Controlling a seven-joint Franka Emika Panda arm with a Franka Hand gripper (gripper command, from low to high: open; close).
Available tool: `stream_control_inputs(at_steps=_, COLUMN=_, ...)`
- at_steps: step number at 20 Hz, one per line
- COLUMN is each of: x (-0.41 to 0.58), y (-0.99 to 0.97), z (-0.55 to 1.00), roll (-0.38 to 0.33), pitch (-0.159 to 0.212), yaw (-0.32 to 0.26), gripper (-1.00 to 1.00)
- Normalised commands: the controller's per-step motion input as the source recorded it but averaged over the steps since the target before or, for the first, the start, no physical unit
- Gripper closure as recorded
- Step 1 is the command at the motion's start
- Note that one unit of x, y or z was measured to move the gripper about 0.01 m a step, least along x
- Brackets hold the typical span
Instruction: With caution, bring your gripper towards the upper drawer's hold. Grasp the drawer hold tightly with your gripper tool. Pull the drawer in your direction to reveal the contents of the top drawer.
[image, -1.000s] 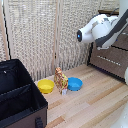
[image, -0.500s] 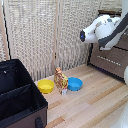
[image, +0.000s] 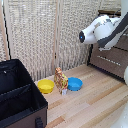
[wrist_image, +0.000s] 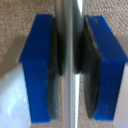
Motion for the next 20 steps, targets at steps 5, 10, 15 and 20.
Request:
stream_control_inputs(at_steps=5, x=0.073, y=0.87, z=-0.16, roll=0.0, pitch=0.0, yaw=-0.098, gripper=1.0)
stream_control_inputs(at_steps=10, x=0.131, y=0.96, z=-0.34, roll=-0.004, pitch=-0.023, yaw=-0.065, gripper=1.0)
stream_control_inputs(at_steps=15, x=0.153, y=0.94, z=-0.25, roll=0.0, pitch=-0.067, yaw=-0.067, gripper=1.0)
stream_control_inputs(at_steps=20, x=0.077, y=0.89, z=-0.23, roll=0.003, pitch=-0.025, yaw=-0.018, gripper=1.0)
